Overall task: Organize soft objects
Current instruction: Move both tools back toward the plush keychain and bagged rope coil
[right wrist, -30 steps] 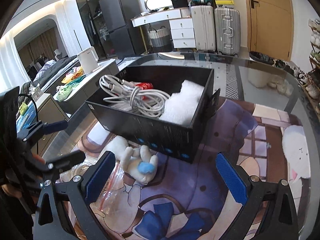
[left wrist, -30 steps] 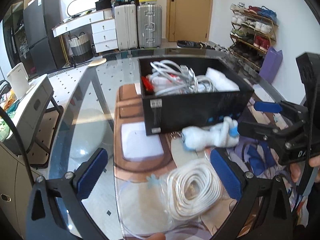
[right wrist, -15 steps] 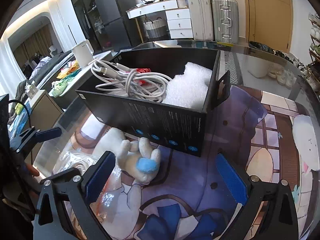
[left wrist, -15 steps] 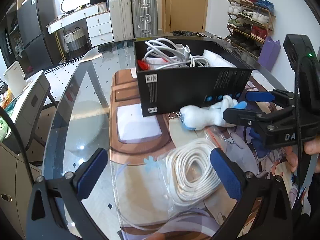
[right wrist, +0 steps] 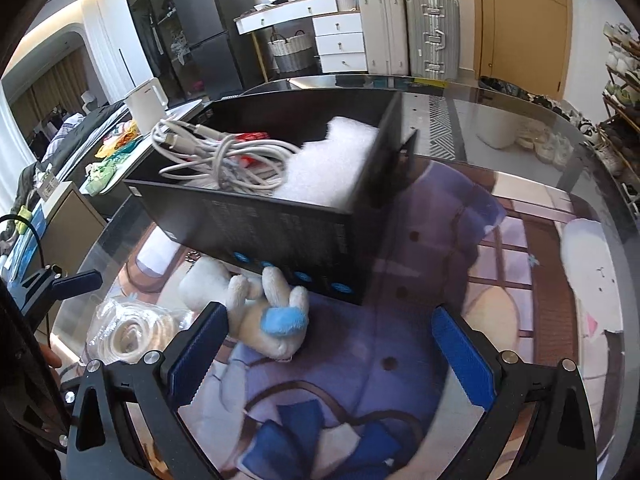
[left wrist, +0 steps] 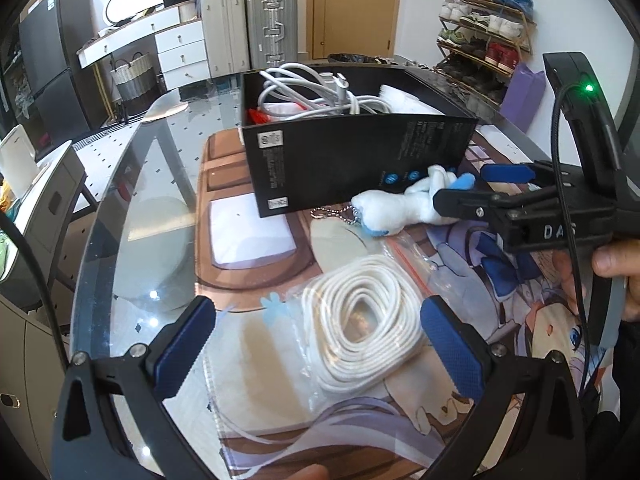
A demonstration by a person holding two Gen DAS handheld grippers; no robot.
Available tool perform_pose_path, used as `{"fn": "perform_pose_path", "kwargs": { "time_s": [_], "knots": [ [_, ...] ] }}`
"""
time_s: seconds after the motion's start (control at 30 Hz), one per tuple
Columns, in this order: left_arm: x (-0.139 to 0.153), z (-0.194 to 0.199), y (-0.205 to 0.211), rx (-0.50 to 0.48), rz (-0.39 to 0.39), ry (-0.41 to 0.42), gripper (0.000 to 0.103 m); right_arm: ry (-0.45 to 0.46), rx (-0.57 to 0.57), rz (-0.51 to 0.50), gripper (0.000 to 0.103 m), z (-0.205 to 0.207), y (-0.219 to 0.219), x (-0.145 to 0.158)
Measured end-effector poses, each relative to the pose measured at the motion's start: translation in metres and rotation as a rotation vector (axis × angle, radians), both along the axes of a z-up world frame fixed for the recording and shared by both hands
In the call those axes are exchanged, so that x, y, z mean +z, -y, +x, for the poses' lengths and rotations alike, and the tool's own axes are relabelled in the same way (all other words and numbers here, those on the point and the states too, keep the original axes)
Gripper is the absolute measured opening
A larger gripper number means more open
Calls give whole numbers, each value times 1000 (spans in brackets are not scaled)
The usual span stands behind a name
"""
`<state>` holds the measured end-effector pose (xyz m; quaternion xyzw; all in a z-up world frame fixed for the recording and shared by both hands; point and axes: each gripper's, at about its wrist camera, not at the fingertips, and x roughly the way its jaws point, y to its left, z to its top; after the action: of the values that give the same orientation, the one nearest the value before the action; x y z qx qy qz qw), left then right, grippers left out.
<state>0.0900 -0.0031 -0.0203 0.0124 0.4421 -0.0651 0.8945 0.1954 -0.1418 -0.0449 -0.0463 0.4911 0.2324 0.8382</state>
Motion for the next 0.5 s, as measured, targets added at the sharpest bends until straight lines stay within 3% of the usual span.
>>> {"fn": "perform_pose_path", "kwargs": {
  "time_s": [0.33,0.5],
  "knots": [
    [-8,-1,14,-37,1,-29,103,16,-36,-39,102,1,33,3],
    [-13,2,17,-38,8,-55,103,9,-10,2,102,-5,32,9]
  ]
}}
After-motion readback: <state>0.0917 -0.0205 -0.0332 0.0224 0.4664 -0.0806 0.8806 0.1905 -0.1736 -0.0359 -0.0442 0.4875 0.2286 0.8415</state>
